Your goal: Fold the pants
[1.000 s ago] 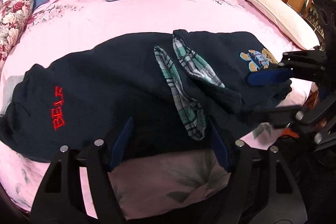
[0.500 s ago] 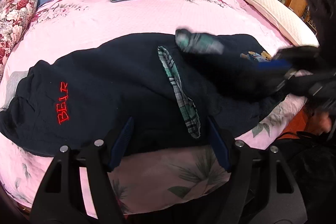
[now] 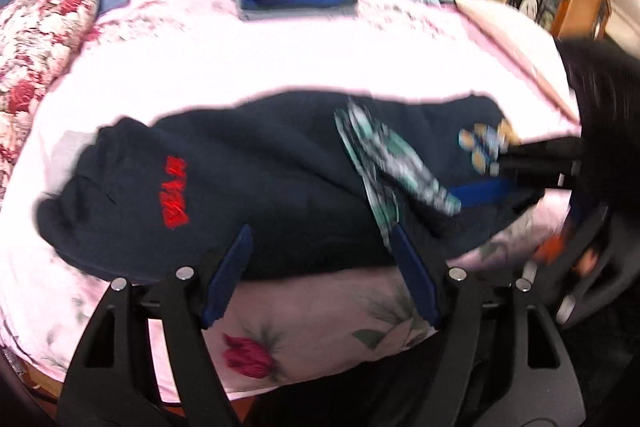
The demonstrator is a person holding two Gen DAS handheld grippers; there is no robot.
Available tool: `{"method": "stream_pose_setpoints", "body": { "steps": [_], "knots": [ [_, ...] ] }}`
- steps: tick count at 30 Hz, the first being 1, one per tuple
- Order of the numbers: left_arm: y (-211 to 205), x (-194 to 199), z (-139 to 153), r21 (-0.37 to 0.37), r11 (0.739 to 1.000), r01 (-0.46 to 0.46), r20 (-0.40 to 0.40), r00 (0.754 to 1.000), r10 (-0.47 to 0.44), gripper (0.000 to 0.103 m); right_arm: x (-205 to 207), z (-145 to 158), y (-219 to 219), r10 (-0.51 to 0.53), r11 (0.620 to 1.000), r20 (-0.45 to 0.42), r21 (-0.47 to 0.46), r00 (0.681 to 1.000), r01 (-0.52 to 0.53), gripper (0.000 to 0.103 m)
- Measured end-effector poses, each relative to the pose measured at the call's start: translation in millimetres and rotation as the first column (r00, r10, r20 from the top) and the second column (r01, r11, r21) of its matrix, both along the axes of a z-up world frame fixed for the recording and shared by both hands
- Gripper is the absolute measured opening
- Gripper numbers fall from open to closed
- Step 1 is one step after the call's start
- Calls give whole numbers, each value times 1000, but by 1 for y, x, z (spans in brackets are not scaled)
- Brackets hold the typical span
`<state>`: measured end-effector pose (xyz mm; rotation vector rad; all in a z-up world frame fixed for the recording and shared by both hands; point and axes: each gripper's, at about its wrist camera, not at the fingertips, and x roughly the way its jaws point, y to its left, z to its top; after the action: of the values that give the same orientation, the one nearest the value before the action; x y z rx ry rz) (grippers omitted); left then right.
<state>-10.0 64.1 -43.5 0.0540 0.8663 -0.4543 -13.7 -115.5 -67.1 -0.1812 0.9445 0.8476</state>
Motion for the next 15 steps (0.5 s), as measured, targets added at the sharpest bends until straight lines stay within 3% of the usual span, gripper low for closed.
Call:
{"method": "stream_pose_setpoints", "body": {
  "steps": [7, 9, 11, 15],
  "knots": [
    [4, 13, 27, -50, 998, -27, 66, 997, 30, 75, -16, 10, 2, 97, 993, 65, 57, 993, -101, 60],
    [-3, 17, 28, -54, 999, -4, 64, 998, 7, 75, -13, 8, 2, 103, 992, 47, 66, 994, -106, 60],
    [-12, 21, 28, -65, 998, 25, 56, 998, -21, 75, -5, -7, 7, 122, 991, -26, 62, 992, -120, 60],
    [-36, 30, 13, -40, 996, 82, 32, 996, -81, 75, -7, -9, 5, 127, 990, -13, 63, 992, -126, 60]
  ]
}}
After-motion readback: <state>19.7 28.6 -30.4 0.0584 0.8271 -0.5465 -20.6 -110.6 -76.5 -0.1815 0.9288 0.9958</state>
